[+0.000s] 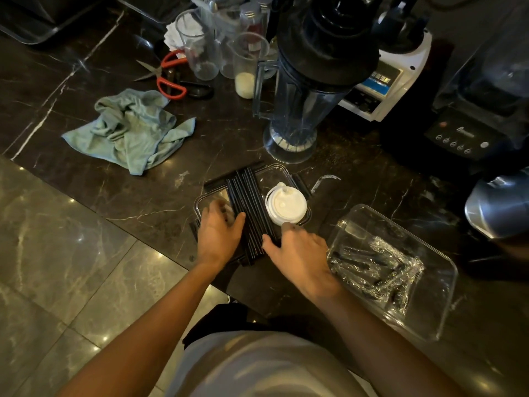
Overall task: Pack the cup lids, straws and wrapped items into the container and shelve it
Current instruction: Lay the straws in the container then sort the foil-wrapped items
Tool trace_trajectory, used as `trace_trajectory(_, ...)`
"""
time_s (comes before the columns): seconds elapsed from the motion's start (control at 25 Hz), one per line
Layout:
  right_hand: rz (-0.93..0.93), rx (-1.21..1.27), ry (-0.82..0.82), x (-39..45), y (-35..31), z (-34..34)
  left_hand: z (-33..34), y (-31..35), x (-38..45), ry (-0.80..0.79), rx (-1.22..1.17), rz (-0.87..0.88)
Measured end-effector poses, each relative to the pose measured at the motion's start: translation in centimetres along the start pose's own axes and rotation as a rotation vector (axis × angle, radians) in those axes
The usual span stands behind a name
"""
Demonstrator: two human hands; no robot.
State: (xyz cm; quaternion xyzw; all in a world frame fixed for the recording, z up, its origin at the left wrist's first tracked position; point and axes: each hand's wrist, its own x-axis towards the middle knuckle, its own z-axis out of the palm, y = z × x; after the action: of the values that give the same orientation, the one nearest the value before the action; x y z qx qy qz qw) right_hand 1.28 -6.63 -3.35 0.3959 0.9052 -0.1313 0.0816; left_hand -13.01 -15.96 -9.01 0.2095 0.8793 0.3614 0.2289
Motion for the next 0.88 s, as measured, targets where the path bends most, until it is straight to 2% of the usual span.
trace_trajectory(0.12, -0.017, 0.035, 0.072, -0.7, 0.8, -0.8, -0.2, 2.6, 0.2, 0.015, -0.042, 0.078)
trace_trajectory(0.28, 0.084, 0.210, 0.216, -1.7, 4.3, -2.4, 1.5, 8.4, 0.1, -0.196, -0.166, 0.247)
trace_trajectory(0.44, 0.231, 0.324, 0.331, -3.7, 9.9, -3.7, 5.8, 14.0, -1.4, -0.409, -0.152, 0.339)
trace_trajectory(0.52, 0.355, 0.358, 0.277, -4.7, 12.9, -3.7, 8.2, 15.7, -2.7, -0.552, -0.082, 0.424)
trace_trajectory(0.64, 0.476, 0.282, 0.067, -6.6, 17.8, -3.2, 12.0, 17.1, -4.7, -0.725, 0.158, 0.611)
trace_trajectory(0.76, 0.413, 0.235, -0.161, -8.3, 20.8, -2.4, 14.8, 17.3, -5.9, -0.849, 0.587, 0.805)
trace_trajectory(0.88, 0.312, 0.240, -0.220, -8.5, 21.8, -1.7, 16.5, 16.8, -6.5, -0.813, 0.894, 0.886)
